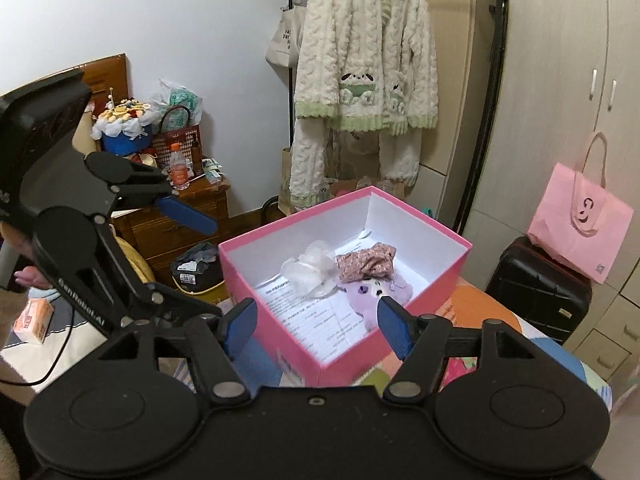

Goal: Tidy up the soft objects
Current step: 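Move both tools back toward the remaining items on the table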

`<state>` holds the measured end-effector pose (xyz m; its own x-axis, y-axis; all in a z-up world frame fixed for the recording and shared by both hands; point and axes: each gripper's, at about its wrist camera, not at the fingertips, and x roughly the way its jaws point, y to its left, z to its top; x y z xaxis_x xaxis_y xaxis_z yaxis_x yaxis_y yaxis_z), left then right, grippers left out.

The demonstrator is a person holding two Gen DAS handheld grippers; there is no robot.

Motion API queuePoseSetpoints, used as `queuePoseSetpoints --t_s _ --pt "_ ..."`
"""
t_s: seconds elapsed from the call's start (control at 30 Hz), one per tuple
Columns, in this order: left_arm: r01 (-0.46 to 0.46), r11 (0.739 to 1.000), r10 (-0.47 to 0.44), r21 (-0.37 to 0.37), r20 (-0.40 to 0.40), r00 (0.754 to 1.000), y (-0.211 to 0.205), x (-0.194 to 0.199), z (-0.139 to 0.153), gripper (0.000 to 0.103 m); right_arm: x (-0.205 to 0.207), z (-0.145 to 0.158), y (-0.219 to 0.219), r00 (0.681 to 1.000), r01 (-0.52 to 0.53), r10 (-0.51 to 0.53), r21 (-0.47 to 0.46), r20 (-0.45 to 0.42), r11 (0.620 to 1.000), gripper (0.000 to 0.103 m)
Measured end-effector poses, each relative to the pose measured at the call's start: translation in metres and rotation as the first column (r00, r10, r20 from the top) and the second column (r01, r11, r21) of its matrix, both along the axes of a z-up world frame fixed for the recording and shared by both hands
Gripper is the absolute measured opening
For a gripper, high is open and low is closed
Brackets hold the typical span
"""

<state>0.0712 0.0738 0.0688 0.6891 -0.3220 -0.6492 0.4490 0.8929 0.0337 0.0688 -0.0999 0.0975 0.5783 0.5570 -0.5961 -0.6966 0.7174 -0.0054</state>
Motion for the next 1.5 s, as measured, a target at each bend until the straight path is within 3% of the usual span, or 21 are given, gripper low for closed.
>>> queuePoseSetpoints --t_s 0.17,0.37,0.6,0.97,1.23,1.5 --pt "0.028 0.997 -0.029 -0.065 -0.014 0.999 -0.017 -0.018 0.006 0.095 -0.032 0.002 -0.023 0.999 0.021 -0.021 0.007 0.043 1.000 0.073" --pt "0.077 0.996 -0.076 -0.034 0.042 0.996 -0.048 -0.039 -0.001 0.095 -0.070 -0.012 -0.056 0.989 0.060 -0.056 -0.028 0.137 0.998 0.078" --pt "0.138 0.990 -0.138 -0.005 0.062 0.989 -0.082 -0.048 -0.023 0.096 -0.077 -0.034 -0.084 0.986 0.112 -0.110 -0.012 0.128 0.994 0.079" --pt "0.115 0.993 -0.115 0.007 0.103 0.988 -0.112 -0.039 -0.060 0.094 -0.042 -0.072 -0.117 0.985 0.142 -0.152 0.107 0.087 0.984 0.083" --pt "0.045 0.998 -0.048 0.034 0.096 0.994 -0.129 -0.017 -0.094 0.087 -0.006 -0.103 -0.127 0.996 0.074 -0.080 0.152 0.033 0.986 0.083" --pt "-0.060 0.984 0.022 0.170 0.217 0.976 -0.163 -0.006 -0.129 0.078 0.037 -0.123 -0.127 1.000 0.004 -0.002 0.167 -0.012 0.986 0.083"
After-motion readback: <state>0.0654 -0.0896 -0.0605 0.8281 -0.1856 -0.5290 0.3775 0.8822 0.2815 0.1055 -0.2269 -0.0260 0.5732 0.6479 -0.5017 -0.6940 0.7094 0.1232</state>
